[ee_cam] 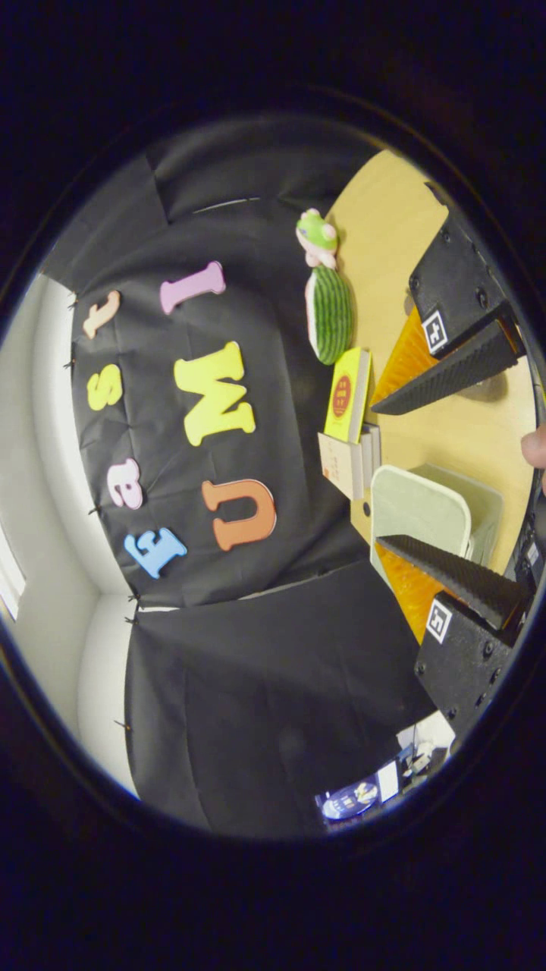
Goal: Open the storage box then place both shoes into the box .Put the left shoe in first, then the right shoe, with the right side of both shoes facing outward in a uniform manner.
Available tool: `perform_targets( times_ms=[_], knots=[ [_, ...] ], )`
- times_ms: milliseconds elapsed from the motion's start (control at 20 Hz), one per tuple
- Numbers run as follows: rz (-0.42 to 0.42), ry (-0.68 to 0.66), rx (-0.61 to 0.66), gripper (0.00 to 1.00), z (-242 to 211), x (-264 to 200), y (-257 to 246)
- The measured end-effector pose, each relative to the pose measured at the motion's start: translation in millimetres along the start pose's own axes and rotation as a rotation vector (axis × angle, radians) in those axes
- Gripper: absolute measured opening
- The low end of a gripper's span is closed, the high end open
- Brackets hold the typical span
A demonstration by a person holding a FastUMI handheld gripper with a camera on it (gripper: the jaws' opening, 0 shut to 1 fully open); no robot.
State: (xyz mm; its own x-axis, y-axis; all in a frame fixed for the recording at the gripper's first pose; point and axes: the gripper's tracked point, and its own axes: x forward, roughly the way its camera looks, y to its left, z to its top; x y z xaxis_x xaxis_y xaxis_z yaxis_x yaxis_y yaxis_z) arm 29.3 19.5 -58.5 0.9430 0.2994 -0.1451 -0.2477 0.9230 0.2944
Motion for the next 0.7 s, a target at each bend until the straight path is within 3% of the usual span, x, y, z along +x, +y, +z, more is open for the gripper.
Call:
perform_targets(
  times_ms=[350, 700],
  knots=[
    [0.176, 0.223, 0.225, 1.00, -57.2, 39.5, 14.2],
    [0.239, 0.365, 0.501, 0.98, -97.2, 71.1, 11.0]
  ],
)
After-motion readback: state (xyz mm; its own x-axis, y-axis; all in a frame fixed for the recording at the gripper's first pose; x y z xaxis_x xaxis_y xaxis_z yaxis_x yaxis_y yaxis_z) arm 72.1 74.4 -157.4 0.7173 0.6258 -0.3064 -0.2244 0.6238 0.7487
